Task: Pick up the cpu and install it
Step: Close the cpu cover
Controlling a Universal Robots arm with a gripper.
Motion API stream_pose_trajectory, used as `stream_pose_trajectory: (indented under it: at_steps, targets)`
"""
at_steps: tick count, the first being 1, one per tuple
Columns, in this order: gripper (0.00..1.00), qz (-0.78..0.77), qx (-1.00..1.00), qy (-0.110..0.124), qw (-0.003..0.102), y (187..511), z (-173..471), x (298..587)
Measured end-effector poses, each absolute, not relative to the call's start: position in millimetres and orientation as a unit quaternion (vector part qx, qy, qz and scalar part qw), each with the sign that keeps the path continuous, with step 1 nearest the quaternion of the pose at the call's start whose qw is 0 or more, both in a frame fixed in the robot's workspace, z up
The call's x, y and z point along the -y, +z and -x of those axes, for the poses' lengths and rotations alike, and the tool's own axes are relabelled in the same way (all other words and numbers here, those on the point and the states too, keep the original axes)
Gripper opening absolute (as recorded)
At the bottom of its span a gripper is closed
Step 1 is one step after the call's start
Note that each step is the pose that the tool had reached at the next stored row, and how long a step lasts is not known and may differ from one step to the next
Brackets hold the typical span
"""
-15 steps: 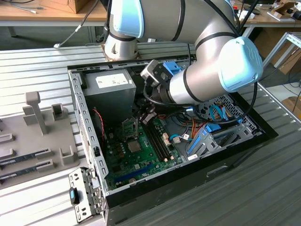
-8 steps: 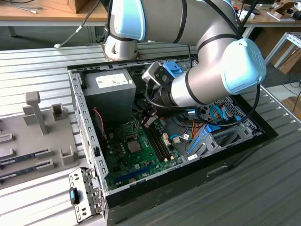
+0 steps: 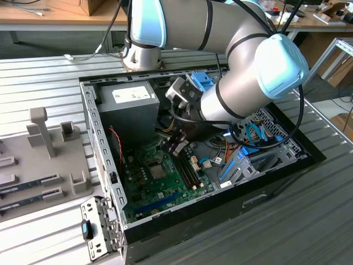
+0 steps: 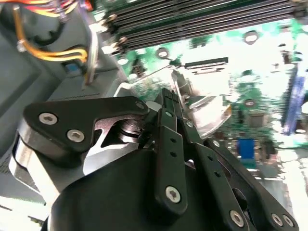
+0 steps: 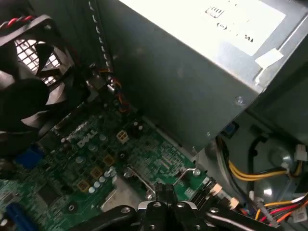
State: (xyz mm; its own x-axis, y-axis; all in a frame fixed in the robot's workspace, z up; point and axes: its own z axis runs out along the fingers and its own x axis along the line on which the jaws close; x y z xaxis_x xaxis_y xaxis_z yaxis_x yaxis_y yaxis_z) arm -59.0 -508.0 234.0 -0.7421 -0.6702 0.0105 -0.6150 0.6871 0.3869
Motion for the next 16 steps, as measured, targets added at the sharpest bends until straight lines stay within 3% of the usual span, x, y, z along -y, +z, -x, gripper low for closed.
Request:
stream_pose_trajectory:
  at_steps: [1,3,6,16]
  targets:
    - [0.11,-0.351,0.917,-0.171,0.080,234.0,59.0,508.1]
    - [0.11,-0.352,0.916,-0.177,0.078,233.9,59.0,508.2]
    - [0.11,-0.354,0.909,-0.211,0.066,233.6,57.2,511.4]
    - [0.11,-0.358,0.906,-0.214,0.074,230.7,34.1,497.5]
